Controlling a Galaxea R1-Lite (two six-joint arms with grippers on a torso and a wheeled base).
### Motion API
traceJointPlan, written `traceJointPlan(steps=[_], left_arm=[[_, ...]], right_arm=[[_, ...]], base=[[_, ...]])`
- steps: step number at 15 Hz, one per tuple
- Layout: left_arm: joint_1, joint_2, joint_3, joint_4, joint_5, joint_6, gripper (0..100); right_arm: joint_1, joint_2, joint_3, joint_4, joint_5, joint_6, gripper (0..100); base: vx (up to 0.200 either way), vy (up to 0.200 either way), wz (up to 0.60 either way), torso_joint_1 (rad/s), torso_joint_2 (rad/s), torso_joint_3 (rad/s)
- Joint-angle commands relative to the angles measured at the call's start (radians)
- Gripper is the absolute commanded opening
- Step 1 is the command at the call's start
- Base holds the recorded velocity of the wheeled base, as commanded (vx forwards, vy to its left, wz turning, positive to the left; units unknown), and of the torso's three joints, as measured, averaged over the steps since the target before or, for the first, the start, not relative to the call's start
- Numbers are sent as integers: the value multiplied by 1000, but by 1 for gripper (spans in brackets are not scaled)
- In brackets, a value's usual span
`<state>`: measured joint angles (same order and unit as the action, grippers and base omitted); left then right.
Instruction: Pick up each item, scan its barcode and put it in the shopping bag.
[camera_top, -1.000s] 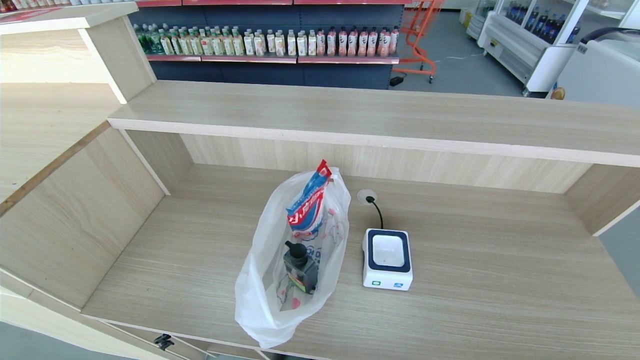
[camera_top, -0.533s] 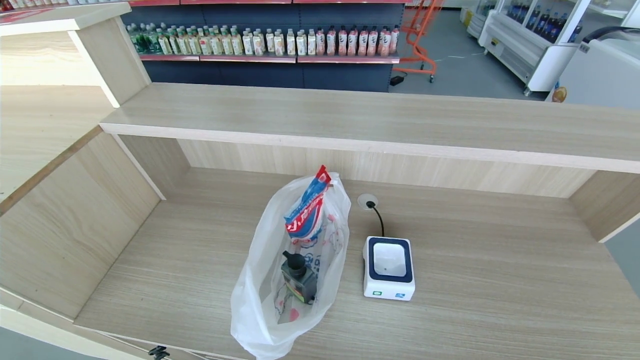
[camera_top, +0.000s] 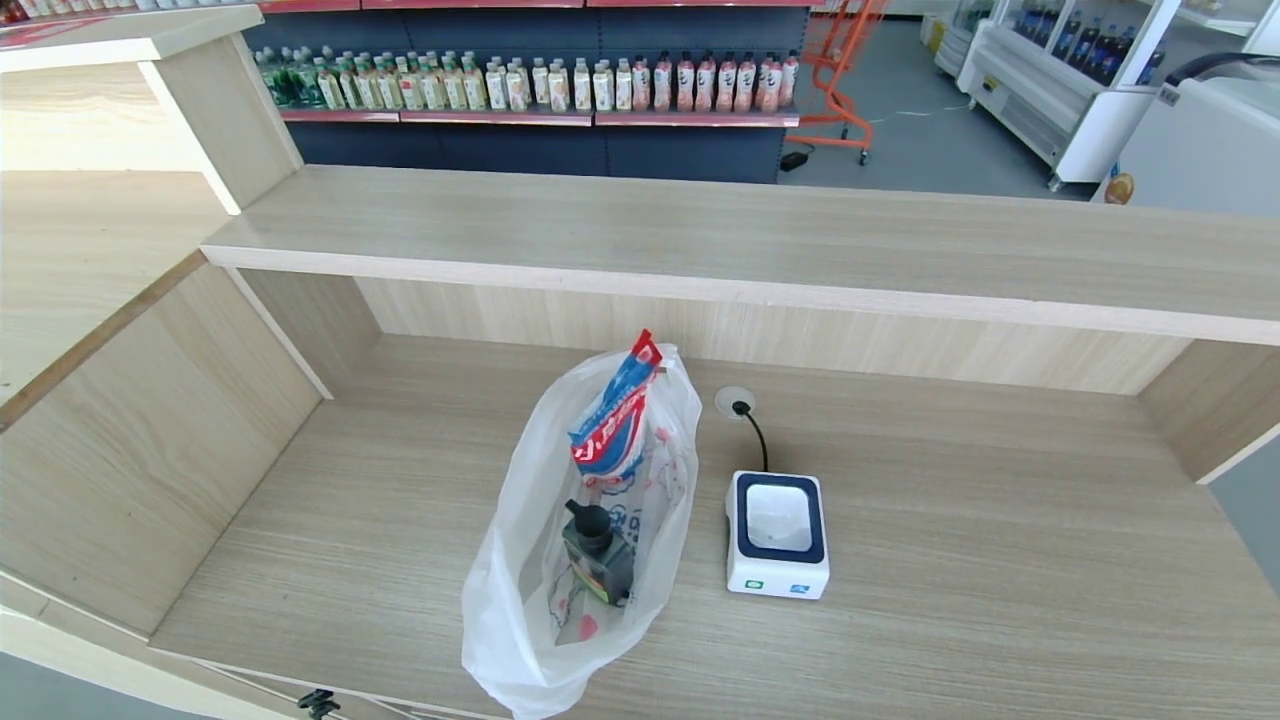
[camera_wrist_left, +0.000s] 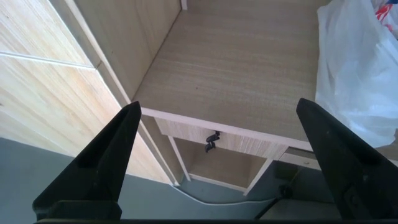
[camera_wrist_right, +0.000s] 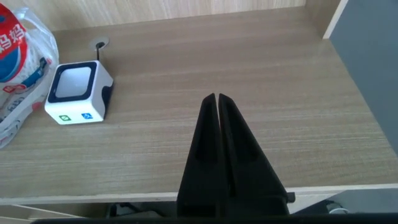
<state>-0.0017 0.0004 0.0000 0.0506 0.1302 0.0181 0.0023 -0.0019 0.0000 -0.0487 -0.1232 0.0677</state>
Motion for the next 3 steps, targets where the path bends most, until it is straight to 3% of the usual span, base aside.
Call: traceJointPlan(steps=[1, 3], left_arm=[[-1, 0, 0, 0, 0, 0, 100], [0, 0, 0, 0, 0, 0, 100]], right_arm=[[1, 2, 0, 0, -1, 0, 0], [1, 2, 0, 0, -1, 3, 0]], base=[[0, 0, 0, 0, 0, 0], [0, 0, 0, 0, 0, 0]])
